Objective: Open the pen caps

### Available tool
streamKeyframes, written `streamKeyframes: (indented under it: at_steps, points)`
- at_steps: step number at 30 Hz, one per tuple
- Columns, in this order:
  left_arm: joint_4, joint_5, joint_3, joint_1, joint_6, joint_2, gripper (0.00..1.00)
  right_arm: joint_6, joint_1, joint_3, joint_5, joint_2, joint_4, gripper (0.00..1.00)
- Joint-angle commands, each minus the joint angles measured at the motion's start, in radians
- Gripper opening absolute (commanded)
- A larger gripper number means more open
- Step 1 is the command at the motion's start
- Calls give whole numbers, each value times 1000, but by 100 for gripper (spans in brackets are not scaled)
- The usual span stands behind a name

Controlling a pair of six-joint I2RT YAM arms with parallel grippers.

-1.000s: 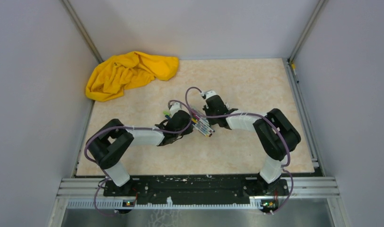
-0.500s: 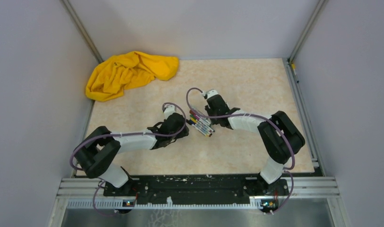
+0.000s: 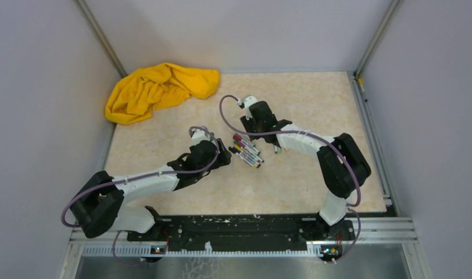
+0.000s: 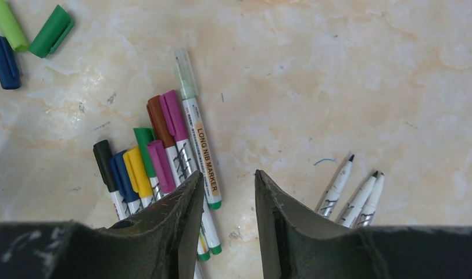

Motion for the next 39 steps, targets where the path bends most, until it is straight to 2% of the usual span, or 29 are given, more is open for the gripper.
streamKeyframes:
  at_steps: [1,11,32,36,39]
  points:
    - [-4,-29,-38,8,1,-56,87,-19,5,60,-64,62,5,38]
    - [20,-41,-80,14,-6,-114,86,-26,6,89,-72,132,6,37]
    - [55,-30,-106,28,-16,-106,86,-51,-1,95,-45,196,0,36]
    - [57,-30,-109,33,-16,-106,86,-52,-5,86,-42,206,-8,31]
    - [60,-28,-108,36,-17,-103,86,-48,-6,75,-51,221,-14,21]
